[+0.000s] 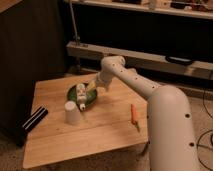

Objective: Drag the ceramic bowl in a circle

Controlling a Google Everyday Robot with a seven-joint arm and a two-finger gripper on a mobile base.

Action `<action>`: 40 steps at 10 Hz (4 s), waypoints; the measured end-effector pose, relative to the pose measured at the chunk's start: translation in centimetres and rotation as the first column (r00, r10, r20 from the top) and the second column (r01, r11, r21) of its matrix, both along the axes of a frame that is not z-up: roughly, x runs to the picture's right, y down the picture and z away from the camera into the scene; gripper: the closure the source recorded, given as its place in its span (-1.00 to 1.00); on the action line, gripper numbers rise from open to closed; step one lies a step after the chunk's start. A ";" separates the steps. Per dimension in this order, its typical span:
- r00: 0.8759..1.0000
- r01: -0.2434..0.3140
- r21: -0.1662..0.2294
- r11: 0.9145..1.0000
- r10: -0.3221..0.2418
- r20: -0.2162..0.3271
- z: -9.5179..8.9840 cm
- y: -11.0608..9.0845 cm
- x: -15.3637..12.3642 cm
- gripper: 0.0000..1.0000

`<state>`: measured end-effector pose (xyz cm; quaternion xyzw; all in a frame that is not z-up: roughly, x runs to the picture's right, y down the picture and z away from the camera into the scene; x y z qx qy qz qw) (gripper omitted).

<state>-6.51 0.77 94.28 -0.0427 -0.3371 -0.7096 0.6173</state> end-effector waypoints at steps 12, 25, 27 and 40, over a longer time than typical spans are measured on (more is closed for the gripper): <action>0.998 -0.052 -0.056 0.997 0.051 -0.028 2.7 1.2 1.3 0.30; 0.962 -0.053 -0.076 0.996 0.030 -0.271 -1.5 5.1 17.8 0.84; 0.970 -0.023 -0.096 0.995 -0.001 -0.245 -3.4 7.7 18.2 0.84; 0.973 0.223 -0.085 0.971 -0.216 0.078 -0.9 3.9 -6.0 0.84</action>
